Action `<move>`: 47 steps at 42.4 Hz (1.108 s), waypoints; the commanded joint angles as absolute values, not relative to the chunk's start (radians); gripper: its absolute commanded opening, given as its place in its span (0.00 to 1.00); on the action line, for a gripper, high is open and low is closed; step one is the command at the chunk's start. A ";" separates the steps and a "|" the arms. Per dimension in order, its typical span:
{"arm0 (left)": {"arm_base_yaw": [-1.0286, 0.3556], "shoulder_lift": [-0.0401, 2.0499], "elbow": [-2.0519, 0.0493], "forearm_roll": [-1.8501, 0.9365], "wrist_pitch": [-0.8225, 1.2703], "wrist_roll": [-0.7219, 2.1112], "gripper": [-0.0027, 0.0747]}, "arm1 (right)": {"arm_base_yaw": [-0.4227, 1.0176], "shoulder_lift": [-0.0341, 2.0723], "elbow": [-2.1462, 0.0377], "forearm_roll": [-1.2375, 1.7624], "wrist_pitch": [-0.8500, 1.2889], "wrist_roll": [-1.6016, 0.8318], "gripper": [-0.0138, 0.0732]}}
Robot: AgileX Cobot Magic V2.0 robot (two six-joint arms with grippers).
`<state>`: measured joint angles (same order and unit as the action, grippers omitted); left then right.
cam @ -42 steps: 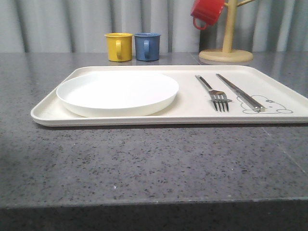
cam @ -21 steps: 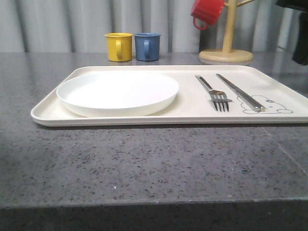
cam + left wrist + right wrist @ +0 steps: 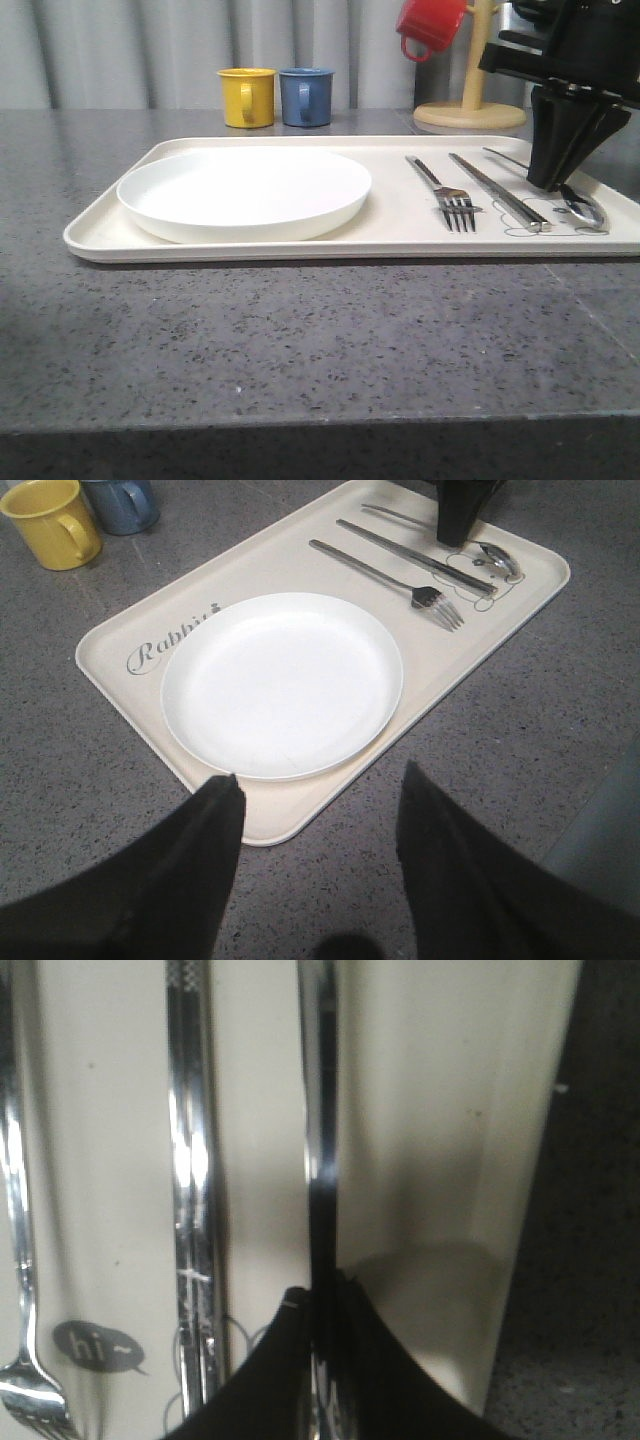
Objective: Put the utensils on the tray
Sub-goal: 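Lower the spoon onto the tray beside the chopsticks and release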
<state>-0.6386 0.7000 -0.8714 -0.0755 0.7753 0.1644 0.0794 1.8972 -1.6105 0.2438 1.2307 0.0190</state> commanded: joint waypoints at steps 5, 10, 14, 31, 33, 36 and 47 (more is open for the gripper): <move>-0.646 0.697 -0.897 -0.081 0.700 0.152 0.49 | 0.076 1.841 -1.639 0.210 1.241 0.025 0.39; -0.646 0.697 -0.897 -0.081 0.700 0.152 0.49 | 0.076 1.823 -1.643 0.204 1.239 0.025 0.58; -0.646 0.697 -0.897 -0.081 0.700 0.152 0.49 | 0.084 1.780 -1.645 0.201 1.233 0.009 0.60; -0.646 0.697 -0.897 -0.081 0.700 0.152 0.49 | 0.388 1.295 -1.387 0.128 1.117 -0.123 0.52; -0.646 0.697 -0.897 -0.081 0.702 0.152 0.49 | 0.418 1.226 -1.334 0.119 1.106 -0.123 0.51; -0.646 0.697 -0.897 -0.081 0.702 0.152 0.49 | 0.435 1.125 -1.259 0.120 1.088 -0.123 0.51; -0.646 0.697 -0.897 -0.081 0.703 0.152 0.49 | 0.435 0.698 -0.977 0.119 0.885 -0.115 0.49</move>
<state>-0.6386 0.7000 -0.8714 -0.0755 0.7753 0.1644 0.4325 0.8232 -1.0259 0.1207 1.0125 -0.1116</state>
